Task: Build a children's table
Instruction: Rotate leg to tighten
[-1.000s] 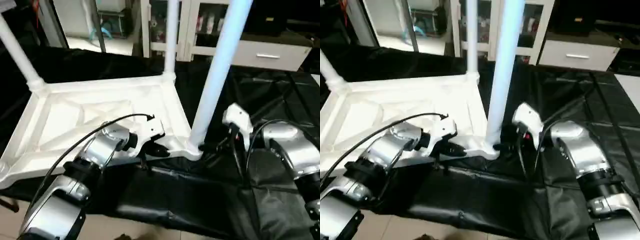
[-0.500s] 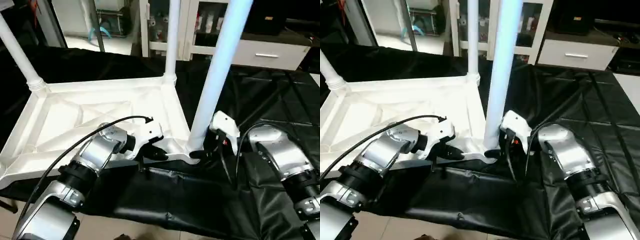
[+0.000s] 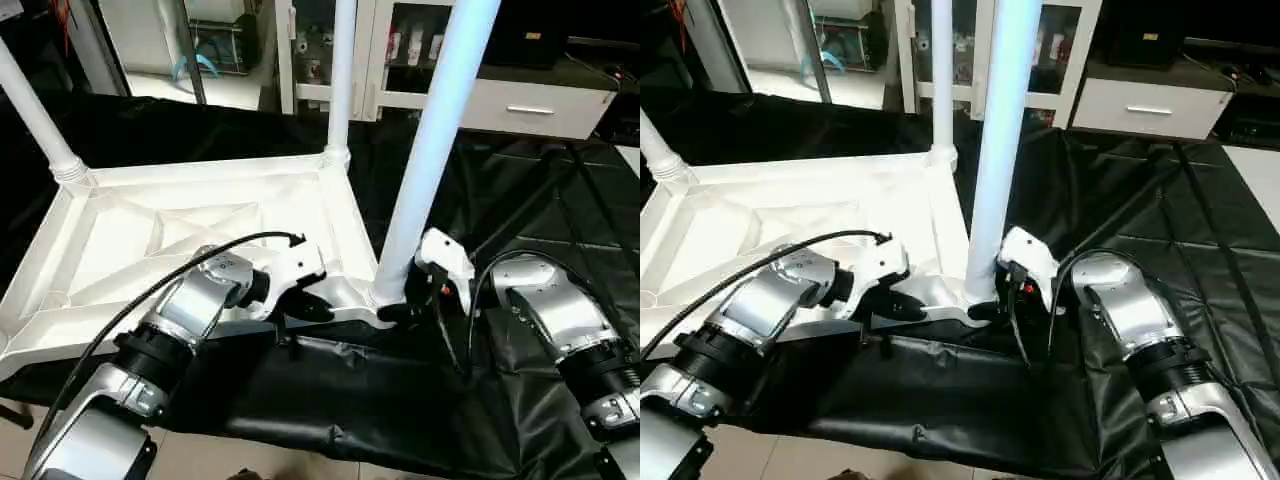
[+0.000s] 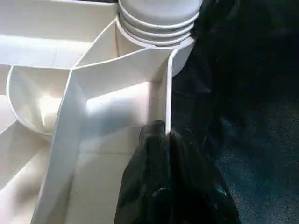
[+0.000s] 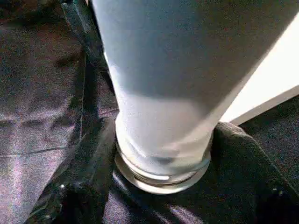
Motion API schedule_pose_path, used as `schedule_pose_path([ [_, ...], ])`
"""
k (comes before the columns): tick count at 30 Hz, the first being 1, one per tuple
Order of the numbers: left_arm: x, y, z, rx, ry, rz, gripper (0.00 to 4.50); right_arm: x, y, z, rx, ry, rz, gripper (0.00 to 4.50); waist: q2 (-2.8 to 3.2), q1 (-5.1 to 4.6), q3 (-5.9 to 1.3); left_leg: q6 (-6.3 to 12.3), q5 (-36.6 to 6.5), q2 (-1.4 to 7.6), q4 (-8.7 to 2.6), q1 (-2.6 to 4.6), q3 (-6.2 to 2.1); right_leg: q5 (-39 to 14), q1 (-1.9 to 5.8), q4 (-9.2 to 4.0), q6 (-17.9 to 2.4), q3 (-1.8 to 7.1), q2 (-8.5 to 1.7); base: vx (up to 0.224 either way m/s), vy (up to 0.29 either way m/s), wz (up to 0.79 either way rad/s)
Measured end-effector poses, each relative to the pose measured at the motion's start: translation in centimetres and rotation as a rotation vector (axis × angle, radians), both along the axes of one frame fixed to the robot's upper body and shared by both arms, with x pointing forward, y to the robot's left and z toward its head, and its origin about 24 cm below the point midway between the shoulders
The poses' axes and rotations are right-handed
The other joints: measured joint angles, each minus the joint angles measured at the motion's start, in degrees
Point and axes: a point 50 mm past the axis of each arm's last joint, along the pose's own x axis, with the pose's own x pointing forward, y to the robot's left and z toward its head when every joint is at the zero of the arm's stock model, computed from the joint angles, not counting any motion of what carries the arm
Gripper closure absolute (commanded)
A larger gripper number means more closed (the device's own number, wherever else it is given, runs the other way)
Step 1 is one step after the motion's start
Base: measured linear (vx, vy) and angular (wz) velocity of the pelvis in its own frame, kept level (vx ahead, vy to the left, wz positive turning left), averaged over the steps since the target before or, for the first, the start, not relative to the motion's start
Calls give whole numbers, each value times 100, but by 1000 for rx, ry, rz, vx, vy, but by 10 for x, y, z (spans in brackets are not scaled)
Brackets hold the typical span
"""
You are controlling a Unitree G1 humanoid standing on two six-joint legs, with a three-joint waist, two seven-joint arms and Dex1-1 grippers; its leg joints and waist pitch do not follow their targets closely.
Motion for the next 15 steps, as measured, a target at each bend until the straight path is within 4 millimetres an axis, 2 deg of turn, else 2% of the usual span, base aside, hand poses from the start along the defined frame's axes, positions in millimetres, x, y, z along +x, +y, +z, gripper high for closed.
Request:
schedule_pose_path([
  [6,-2,3,-1,0,1,6,450,0,2,-1,7,3,6,178,-2,-27,-1,0,0,2,0,3,0,0,0,2,0,0,2,0,0,0],
  [9,-1,4,-2,-3,1,34,450,2,6,-4,27,-9,-31,178,-8,-77,-5,0,0,3,0,10,0,0,4,6,0,0,3,0,0,0],
  [12,10,2,-4,-20,-44,148,450,16,16,-11,65,-49,-207,178,-7,-205,-4,-14,9,0,7,26,-1,10,12,5,-14,1,3,0,0,0],
  [15,24,-15,-8,-71,-74,323,450,30,25,-21,127,-83,-514,178,-7,-266,-1,-21,15,-7,14,30,-6,6,15,-3,-7,2,1,0,0,0],
])
